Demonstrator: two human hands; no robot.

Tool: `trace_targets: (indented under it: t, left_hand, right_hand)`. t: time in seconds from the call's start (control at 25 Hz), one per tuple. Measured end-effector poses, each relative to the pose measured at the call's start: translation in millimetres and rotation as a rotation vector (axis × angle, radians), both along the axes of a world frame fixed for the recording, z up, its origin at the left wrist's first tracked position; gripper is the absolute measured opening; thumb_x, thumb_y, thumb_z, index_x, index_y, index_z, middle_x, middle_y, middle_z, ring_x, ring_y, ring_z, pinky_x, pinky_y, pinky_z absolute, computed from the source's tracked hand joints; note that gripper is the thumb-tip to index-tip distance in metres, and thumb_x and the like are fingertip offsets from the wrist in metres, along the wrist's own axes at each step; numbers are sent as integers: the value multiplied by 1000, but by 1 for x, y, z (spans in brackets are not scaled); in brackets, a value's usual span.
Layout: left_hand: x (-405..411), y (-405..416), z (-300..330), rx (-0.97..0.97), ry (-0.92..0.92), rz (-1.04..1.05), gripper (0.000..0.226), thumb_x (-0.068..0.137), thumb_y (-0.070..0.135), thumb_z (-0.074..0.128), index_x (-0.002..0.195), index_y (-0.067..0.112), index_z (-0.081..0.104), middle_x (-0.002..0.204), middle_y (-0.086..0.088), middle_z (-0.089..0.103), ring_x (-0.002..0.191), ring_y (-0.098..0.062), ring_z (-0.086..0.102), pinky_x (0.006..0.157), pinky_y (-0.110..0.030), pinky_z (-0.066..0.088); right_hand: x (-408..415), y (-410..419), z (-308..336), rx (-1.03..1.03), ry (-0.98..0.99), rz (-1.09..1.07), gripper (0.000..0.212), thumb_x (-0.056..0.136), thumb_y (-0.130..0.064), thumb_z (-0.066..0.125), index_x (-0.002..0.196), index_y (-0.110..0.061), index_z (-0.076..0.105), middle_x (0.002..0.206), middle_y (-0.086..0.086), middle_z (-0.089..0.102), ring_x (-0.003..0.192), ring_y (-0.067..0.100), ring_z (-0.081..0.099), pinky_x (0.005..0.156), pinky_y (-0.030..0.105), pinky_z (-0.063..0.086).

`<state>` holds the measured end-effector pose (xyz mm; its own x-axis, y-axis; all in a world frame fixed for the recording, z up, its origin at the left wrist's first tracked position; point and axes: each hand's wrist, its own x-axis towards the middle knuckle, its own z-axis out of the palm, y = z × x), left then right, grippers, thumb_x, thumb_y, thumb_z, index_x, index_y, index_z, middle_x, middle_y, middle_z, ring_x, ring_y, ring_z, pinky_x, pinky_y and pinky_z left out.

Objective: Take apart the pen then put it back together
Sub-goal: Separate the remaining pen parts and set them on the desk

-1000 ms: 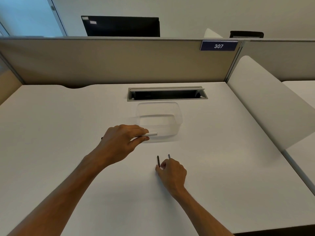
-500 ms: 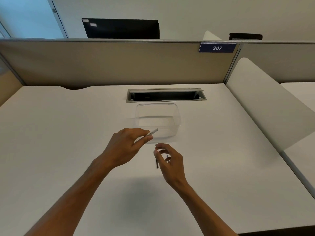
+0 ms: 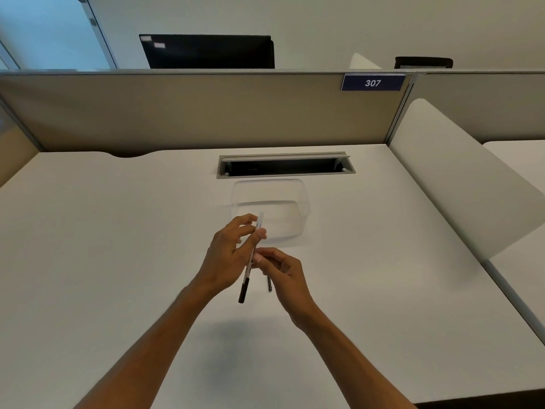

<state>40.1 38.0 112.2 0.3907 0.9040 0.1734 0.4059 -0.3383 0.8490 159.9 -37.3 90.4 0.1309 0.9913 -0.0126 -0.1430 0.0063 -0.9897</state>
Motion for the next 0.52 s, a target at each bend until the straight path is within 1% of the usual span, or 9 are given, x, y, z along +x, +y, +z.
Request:
trace_targets:
  t: [0.08,0.2,0.28,0.36,0.52]
  left_hand:
    - [-1,1,0,-14,-46,44,34,83,47,53,95,21,70,115,17,59,100,-2,58,84,-28,51]
    - [-4,2,2,-133,-154,143,33,75,48,62,91,20,70,99,7,67,95,-10,62,83,-32,52]
    - [-7,1,4,-236,-223,164,31,71,47,66,87,20,71,97,3,69,96,-13,63,78,-33,52]
    - [-9,-1,4,-307,-261,171,32,68,45,69,86,18,72,96,1,70,98,-16,63,74,-34,52]
    - [-12,-2,1,-418,-337,179,31,66,38,72,86,15,74,90,3,73,95,-13,65,72,-30,50]
  right_hand:
    - [1,-1,0,-65,39,14,18,93,-16,62,104,-6,71,87,0,75,85,6,71,75,14,51]
    - [6,0,-3,-141,71,-31,15,90,-21,66,100,-13,73,83,-3,74,81,9,70,74,19,50]
    - [12,0,-3,-170,88,-76,10,88,-22,69,94,-17,74,81,-3,75,77,10,70,74,23,49]
    - [17,-1,-3,-188,105,-107,5,85,-20,72,87,-16,75,81,-1,75,72,9,69,73,24,47]
    - [28,0,-5,-245,163,-159,4,81,-19,75,83,-16,74,81,1,75,69,8,66,73,27,44]
